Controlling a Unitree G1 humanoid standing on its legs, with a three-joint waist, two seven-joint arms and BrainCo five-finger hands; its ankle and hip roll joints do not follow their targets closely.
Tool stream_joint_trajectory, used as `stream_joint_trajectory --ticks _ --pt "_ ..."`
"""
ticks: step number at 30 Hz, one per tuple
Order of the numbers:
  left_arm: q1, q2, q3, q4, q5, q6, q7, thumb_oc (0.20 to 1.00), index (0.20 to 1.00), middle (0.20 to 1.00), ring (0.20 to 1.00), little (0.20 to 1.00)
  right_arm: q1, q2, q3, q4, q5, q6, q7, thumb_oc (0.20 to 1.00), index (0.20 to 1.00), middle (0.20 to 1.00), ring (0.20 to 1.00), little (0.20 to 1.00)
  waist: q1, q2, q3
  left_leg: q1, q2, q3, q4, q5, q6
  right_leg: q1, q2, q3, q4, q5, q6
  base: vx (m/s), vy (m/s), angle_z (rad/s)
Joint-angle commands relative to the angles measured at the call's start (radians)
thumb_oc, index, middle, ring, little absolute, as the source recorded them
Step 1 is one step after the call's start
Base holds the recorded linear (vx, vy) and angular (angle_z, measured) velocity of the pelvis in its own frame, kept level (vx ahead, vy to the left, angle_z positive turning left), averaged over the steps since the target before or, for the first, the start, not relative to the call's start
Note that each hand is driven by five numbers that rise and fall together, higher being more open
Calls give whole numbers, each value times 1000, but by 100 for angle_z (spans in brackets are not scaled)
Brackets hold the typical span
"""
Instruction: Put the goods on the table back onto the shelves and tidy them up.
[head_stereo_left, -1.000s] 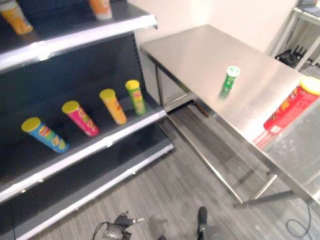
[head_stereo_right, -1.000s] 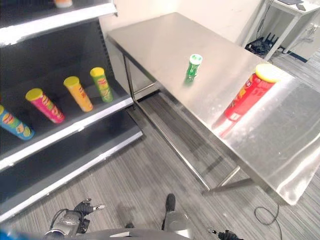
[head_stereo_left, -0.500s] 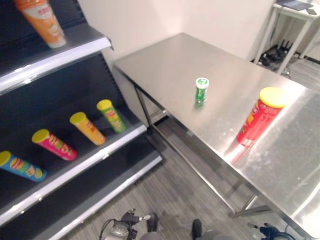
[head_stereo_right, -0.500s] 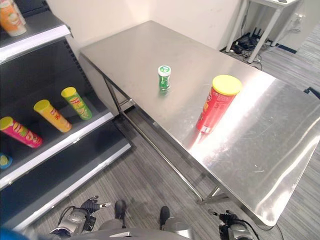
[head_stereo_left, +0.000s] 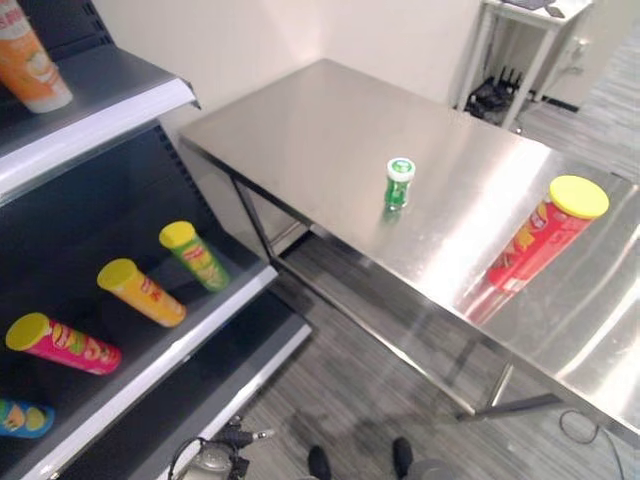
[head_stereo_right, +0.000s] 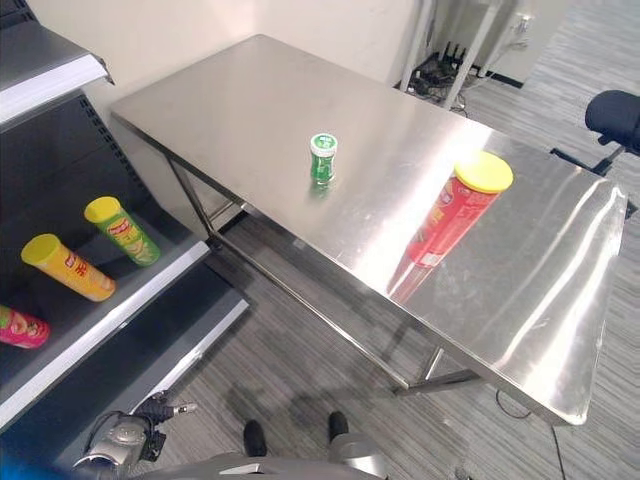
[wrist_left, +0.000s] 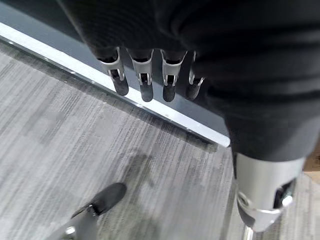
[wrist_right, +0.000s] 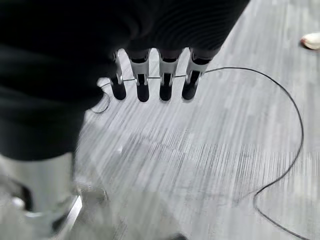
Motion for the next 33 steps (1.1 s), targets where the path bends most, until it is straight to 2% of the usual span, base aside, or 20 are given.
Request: stream_joint_trajectory --ticks 1,2,4,6,7,9,10,11,12,13,14,15,18,20,21,23,33 --pt "-35 -6 24 38 14 -19 -6 1000 1000 1000 1000 1000 -14 -127 -22 57 58 2 -7 1000 1000 1000 1000 1000 -4 8 -11 14 18 2 26 -81 -18 -35 -90 -42 42 -51 120 55 91 -13" --pt "-31 10 35 27 18 -21 -24 1000 1000 1000 1000 1000 17 -226 -106 7 112 -7 33 1000 1000 1000 1000 1000 -19 -3 -16 15 15 7 24 -84 -17 -39 -97 -43 44 -47 129 49 76 -11" --pt "-30 11 34 24 19 -21 -31 1000 1000 1000 1000 1000 21 -263 -125 5 122 -10 49 1000 1000 1000 1000 1000 -21 -5 -18 14 14 6 24 -84 -17 -40 -99 -46 44 -46 130 21 31 -4" --pt "-26 23 34 32 31 -19 -52 1000 1000 1000 1000 1000 23 -378 -186 -102 214 -20 129 1000 1000 1000 1000 1000 -28 -16 -22 12 14 9 21 -84 -21 -47 -103 -46 47 -42 137 0 0 0" --pt "-27 22 33 32 32 -19 -52 1000 1000 1000 1000 1000 25 -379 -187 -103 214 -20 130 1000 1000 1000 1000 1000 -28 -15 -22 12 14 9 21 -84 -21 -46 -103 -47 47 -42 137 0 0 0" --pt "-14 24 36 30 41 -23 -63 1000 1000 1000 1000 1000 59 -454 -232 -300 275 -45 182 1000 1000 1000 1000 1000 -35 -21 -24 14 13 12 19 -84 -23 -49 -106 -47 47 -40 141 9 18 2" --pt "13 21 48 9 43 -30 -70 1000 1000 1000 1000 1000 116 -533 -292 -559 308 -82 214 1000 1000 1000 1000 1000 -37 -21 -26 22 14 13 18 -88 -26 -43 -109 -52 47 -42 144 24 36 1" --pt "29 13 53 0 40 -33 -74 1000 1000 1000 1000 1000 123 -567 -314 -664 316 -105 214 1000 1000 1000 1000 1000 -36 -21 -29 24 14 14 17 -90 -27 -42 -110 -53 46 -42 145 18 25 -3" --pt "28 13 52 0 40 -32 -74 1000 1000 1000 1000 1000 125 -566 -316 -665 316 -104 213 1000 1000 1000 1000 1000 -36 -21 -31 21 14 14 16 -87 -27 -45 -110 -53 46 -40 144 0 0 0" --pt "50 1 57 -15 41 -39 -78 1000 1000 1000 1000 1000 123 -611 -339 -815 298 -143 211 1000 1000 1000 1000 1000 -33 -21 -36 24 14 15 16 -90 -28 -43 -112 -57 44 -40 145 0 0 0" --pt "50 0 56 -16 41 -39 -78 1000 1000 1000 1000 1000 127 -610 -342 -818 297 -141 209 1000 1000 1000 1000 1000 -32 -20 -36 25 14 15 16 -90 -28 -42 -112 -58 44 -41 145 0 0 0" --pt "58 -12 55 -18 38 -42 -80 1000 1000 1000 1000 1000 92 -648 -331 -888 271 -167 193 1000 1000 1000 1000 1000 -27 -20 -38 29 15 15 16 -92 -28 -37 -112 -60 44 -40 144 19 -6 4" --pt "71 -28 53 -60 23 -54 -73 1000 1000 1000 1000 1000 54 -664 -329 -1069 233 -208 164 1000 1000 1000 1000 1000 -15 -19 -44 31 16 7 16 -92 -29 -28 -113 -73 41 -42 142 9 -14 4" --pt "82 -38 49 -75 13 -58 -68 1000 1000 1000 1000 1000 2 -676 -290 -1111 158 -222 135 1000 1000 1000 1000 1000 6 -19 -48 32 20 -2 16 -91 -31 -18 -112 -89 40 -48 138 19 -44 22" --pt "83 -37 52 -75 13 -58 -68 1000 1000 1000 1000 1000 -4 -676 -284 -1110 157 -221 133 1000 1000 1000 1000 1000 3 -20 -48 32 20 -3 16 -91 -31 -17 -112 -90 39 -48 138 13 -47 23" --pt "88 -42 38 -88 9 -58 -62 1000 1000 1000 1000 1000 -79 -705 -199 -1103 93 -217 121 1000 1000 1000 1000 1000 30 -23 -49 31 22 -16 16 -87 -35 -6 -109 -106 38 -53 133 -1 -46 18" --pt "108 -49 45 -85 -18 -63 -64 1000 1000 1000 1000 1000 -128 -706 -136 -1112 152 -214 174 1000 1000 1000 1000 1000 57 -29 -55 30 30 -50 16 -80 -47 28 -101 -150 33 -69 120 6 -48 16"
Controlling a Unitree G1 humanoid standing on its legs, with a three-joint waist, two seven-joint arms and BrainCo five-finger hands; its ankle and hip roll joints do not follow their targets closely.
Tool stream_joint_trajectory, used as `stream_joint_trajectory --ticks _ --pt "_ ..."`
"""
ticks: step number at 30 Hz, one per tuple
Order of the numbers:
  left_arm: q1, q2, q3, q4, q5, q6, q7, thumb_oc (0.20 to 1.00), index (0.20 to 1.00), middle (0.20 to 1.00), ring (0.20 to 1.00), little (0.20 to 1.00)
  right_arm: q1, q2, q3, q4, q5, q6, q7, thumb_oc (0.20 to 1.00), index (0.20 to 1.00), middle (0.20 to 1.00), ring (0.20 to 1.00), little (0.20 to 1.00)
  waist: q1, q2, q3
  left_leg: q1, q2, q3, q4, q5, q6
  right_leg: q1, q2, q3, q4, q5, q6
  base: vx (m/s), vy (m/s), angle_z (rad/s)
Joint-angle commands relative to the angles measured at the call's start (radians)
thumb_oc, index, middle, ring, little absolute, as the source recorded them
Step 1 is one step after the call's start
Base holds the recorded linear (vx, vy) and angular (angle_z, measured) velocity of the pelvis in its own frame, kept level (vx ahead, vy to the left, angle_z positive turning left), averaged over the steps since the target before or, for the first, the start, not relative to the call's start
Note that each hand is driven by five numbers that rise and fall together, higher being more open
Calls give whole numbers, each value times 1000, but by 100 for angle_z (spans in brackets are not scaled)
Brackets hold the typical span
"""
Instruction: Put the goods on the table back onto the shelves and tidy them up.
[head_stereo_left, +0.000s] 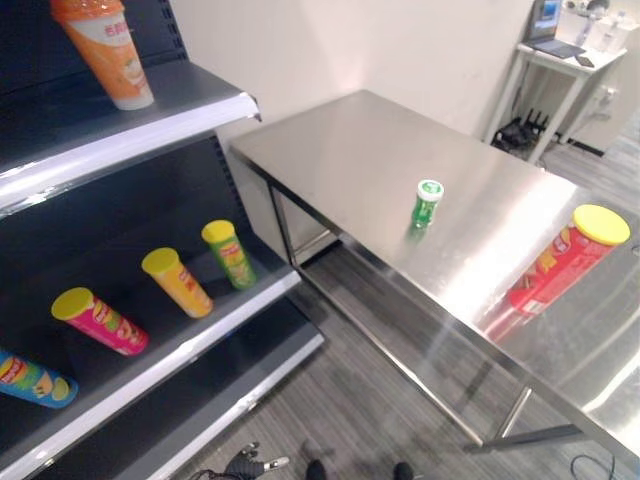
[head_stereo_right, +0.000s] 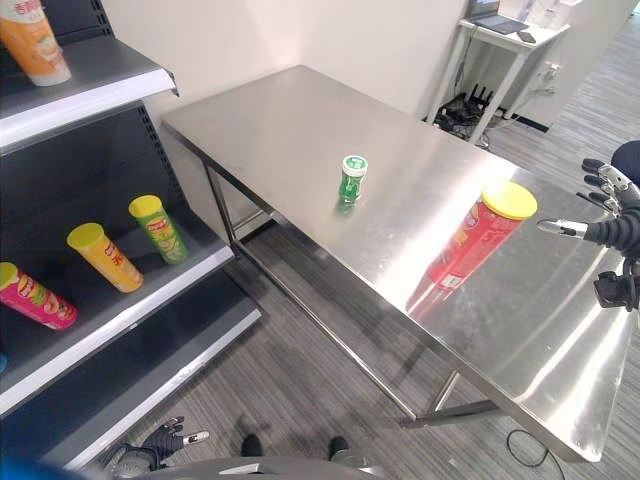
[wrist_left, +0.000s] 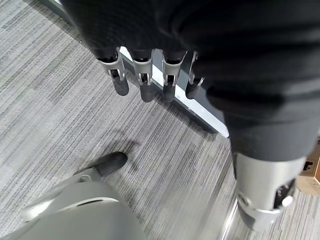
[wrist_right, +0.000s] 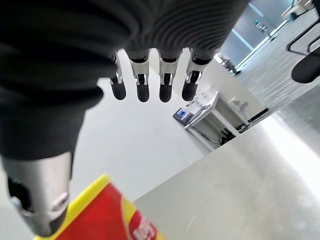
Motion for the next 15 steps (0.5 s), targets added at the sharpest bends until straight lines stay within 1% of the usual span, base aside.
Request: stream_joint_trajectory --ticks 1,9,11,12,15 --pt "-84 10 9 33 -20 -27 3 1000 1000 1000 1000 1000 -83 -46 -20 23 44 -35 3 1000 1000 1000 1000 1000 26 -12 14 53 57 22 16 -90 -67 9 -75 -65 33 -64 94 3 -18 5" --pt "-81 11 7 8 -20 -33 5 1000 1000 1000 1000 1000 -77 -31 -40 -31 88 -40 31 1000 1000 1000 1000 1000 32 -10 11 48 58 10 16 -88 -70 14 -73 -82 31 -67 93 2 -15 6" --pt "-73 11 8 6 -17 -33 0 1000 1000 1000 1000 1000 -83 -36 -14 -33 64 -33 45 1000 1000 1000 1000 1000 37 -9 8 49 59 10 16 -89 -70 16 -73 -86 30 -66 93 0 0 0" --pt "-72 12 6 8 -16 -32 0 1000 1000 1000 1000 1000 -95 -39 21 -36 48 -30 54 1000 1000 1000 1000 1000 41 -9 8 49 59 9 16 -89 -70 17 -73 -88 30 -66 92 0 0 0" --pt "-72 14 6 5 -14 -33 -1 1000 1000 1000 1000 1000 -109 -39 63 -31 14 -26 54 1000 1000 1000 1000 1000 43 -9 10 50 60 10 16 -87 -70 19 -72 -89 29 -66 91 0 0 0"
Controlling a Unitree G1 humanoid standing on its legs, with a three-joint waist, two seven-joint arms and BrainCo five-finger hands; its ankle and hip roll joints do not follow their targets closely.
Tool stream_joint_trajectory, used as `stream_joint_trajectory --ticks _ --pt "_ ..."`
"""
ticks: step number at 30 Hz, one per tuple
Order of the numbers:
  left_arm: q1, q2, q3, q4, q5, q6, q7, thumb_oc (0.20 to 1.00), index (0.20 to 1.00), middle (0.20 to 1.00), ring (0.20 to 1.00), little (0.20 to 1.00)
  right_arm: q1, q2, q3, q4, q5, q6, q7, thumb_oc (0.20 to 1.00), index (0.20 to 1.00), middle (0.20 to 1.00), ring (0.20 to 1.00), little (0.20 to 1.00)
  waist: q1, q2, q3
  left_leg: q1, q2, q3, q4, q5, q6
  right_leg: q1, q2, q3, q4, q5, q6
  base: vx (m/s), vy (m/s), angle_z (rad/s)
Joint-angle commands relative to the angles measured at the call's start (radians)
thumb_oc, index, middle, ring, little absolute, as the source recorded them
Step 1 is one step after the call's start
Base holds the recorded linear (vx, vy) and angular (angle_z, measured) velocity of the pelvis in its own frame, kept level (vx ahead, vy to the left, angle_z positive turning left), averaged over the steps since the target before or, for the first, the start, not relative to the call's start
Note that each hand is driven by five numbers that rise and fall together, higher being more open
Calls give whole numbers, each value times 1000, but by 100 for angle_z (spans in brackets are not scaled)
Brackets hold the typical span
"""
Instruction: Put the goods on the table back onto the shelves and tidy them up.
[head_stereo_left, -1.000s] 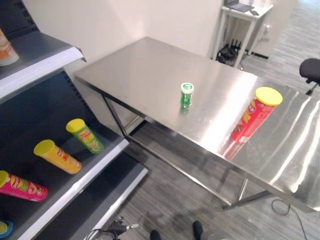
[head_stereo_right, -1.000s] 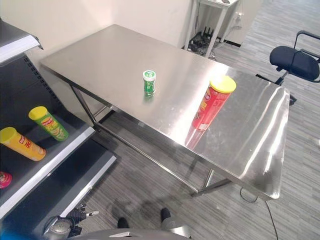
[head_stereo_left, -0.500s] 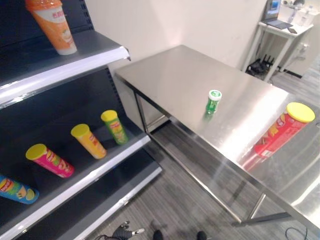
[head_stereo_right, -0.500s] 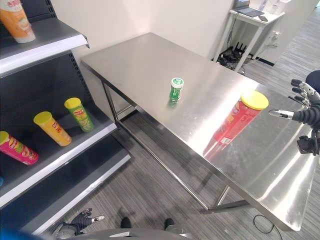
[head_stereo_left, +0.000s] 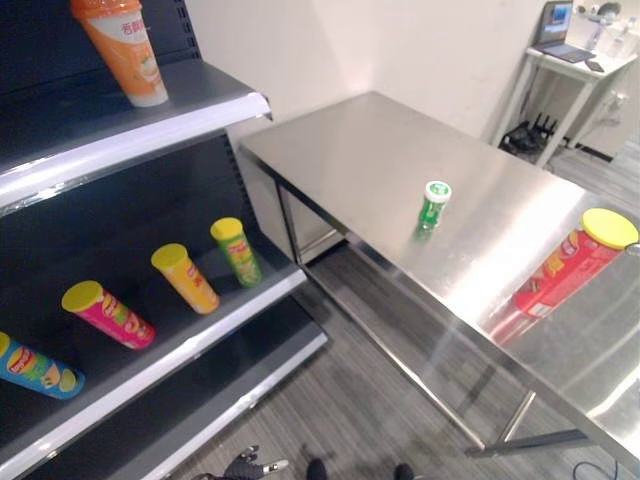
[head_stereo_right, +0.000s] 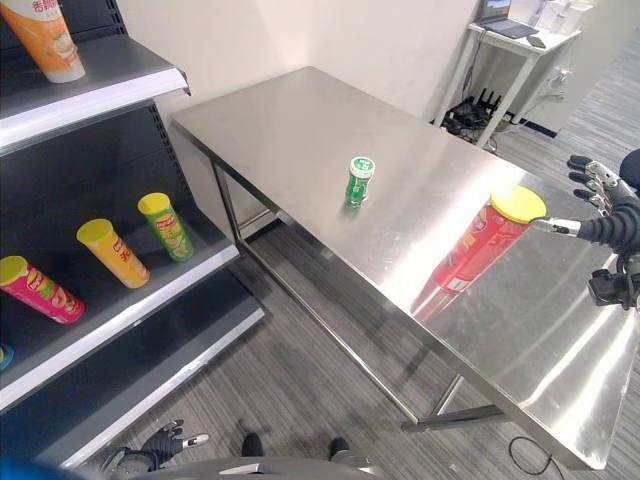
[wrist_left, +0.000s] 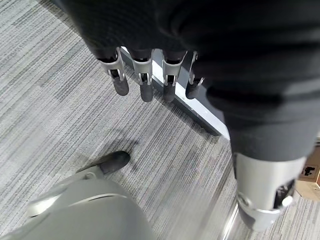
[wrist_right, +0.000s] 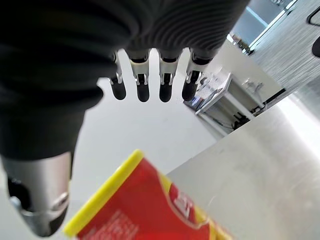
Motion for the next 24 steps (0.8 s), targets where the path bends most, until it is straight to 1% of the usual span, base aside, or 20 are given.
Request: stream_joint_trajectory --ticks 1,4,8,12,19,20,21,22,24 --pt "-77 14 5 7 -8 -30 -1 1000 1000 1000 1000 1000 -97 -39 21 11 -40 -24 -1 1000 1000 1000 1000 1000 46 -3 8 49 66 30 16 -90 -75 9 -69 -67 28 -65 87 0 0 0" --pt "-79 15 -2 6 -5 -32 0 1000 1000 1000 1000 1000 -118 -57 92 18 -81 -18 17 1000 1000 1000 1000 1000 51 -3 9 48 67 27 16 -88 -77 11 -67 -72 27 -66 85 0 0 0" --pt "-82 15 -5 8 -3 -33 0 1000 1000 1000 1000 1000 -128 -63 122 18 -94 -21 22 1000 1000 1000 1000 1000 53 -4 10 46 66 24 16 -87 -78 13 -68 -77 27 -68 86 0 -2 1" --pt "-81 12 -10 9 0 -32 3 1000 1000 1000 1000 1000 -141 -65 137 35 -145 -25 -7 1000 1000 1000 1000 1000 54 -2 9 46 65 18 16 -89 -77 16 -70 -81 27 -69 85 10 -2 5" --pt "-79 15 -9 8 -1 -34 12 1000 1000 1000 1000 1000 -169 -42 136 73 -179 -33 -60 1000 1000 1000 1000 1000 59 -1 10 46 64 14 16 -90 -75 15 -69 -83 27 -70 85 3 -1 3" --pt "-79 15 -5 8 -3 -32 14 1000 1000 1000 1000 1000 -175 -27 127 75 -205 -32 -88 787 787 787 787 787 60 1 10 46 64 14 16 -91 -74 16 -69 -83 27 -71 84 0 0 0" --pt "-79 15 -3 9 -2 -31 17 1000 1000 1000 1000 1000 -178 -18 122 72 -221 -33 -105 432 432 432 432 432 61 2 10 46 63 13 16 -92 -73 16 -69 -83 27 -71 84 0 0 0" --pt "-81 15 -2 10 0 -31 21 1000 1000 1000 1000 1000 -181 -8 118 74 -234 -35 -120 200 200 200 200 200 61 3 10 47 62 12 16 -93 -72 16 -69 -83 27 -72 84 0 0 0" --pt "-81 17 5 7 2 -30 27 1000 1000 1000 1000 1000 -176 11 99 73 -253 -37 -145 200 200 200 200 200 62 4 11 48 62 11 16 -94 -71 16 -68 -85 27 -73 84 0 0 0"
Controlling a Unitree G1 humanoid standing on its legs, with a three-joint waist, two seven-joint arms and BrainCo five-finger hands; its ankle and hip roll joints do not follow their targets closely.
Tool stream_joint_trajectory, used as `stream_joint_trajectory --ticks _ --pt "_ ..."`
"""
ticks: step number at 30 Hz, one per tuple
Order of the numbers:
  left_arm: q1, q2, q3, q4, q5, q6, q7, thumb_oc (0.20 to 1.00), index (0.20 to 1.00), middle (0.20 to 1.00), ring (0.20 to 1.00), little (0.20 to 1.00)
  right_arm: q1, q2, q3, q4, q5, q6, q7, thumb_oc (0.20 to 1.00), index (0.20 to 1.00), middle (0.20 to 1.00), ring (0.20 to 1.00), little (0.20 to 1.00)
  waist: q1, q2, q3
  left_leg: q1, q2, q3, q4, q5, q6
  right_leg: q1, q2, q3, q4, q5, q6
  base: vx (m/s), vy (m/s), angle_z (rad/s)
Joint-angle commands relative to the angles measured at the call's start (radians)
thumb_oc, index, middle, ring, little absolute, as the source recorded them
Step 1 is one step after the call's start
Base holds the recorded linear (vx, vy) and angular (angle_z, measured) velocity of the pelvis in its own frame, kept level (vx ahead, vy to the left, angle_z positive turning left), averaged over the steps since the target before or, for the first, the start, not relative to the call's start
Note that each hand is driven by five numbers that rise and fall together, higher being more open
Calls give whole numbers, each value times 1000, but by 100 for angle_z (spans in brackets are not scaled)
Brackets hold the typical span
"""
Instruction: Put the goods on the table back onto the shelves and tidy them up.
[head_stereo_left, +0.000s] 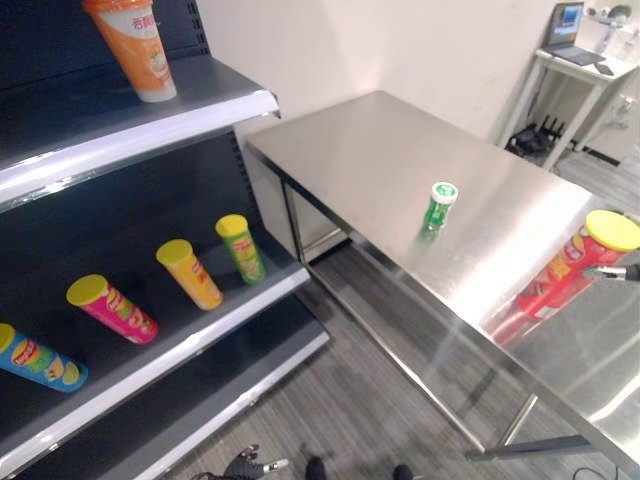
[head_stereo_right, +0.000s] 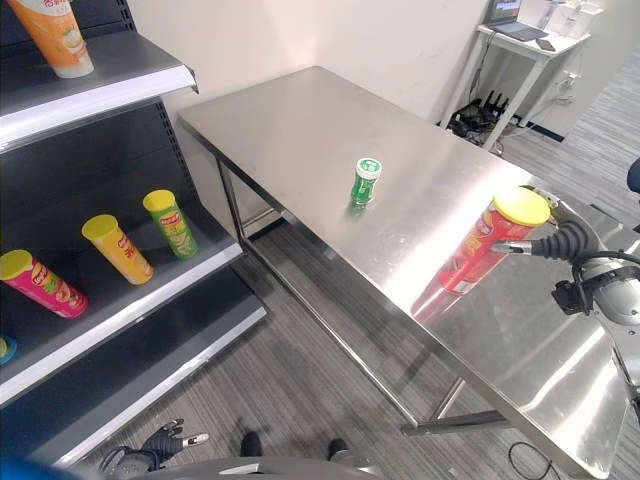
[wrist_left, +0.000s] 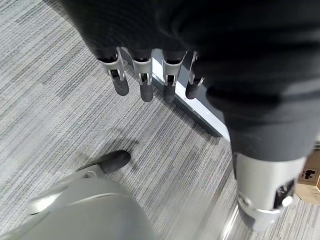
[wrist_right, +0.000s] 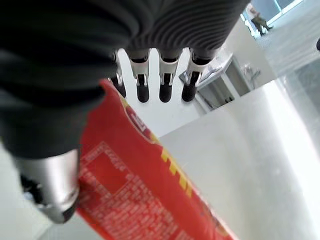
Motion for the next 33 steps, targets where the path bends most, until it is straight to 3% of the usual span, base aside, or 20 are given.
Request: stream_joint_trajectory --ticks 1,33 --pt "-80 17 5 7 1 -29 24 1000 1000 1000 1000 1000 -110 -19 -27 22 -44 -44 -80 200 200 200 200 200 58 5 9 51 65 32 16 -95 -71 10 -67 -65 27 -67 82 0 0 0" --pt "-64 19 39 -19 16 -24 29 1000 1000 1000 1000 1000 -11 120 -210 -106 -51 -61 -159 200 200 200 200 200 47 10 5 69 67 35 16 -111 -67 20 -60 -59 22 -78 78 0 0 0"
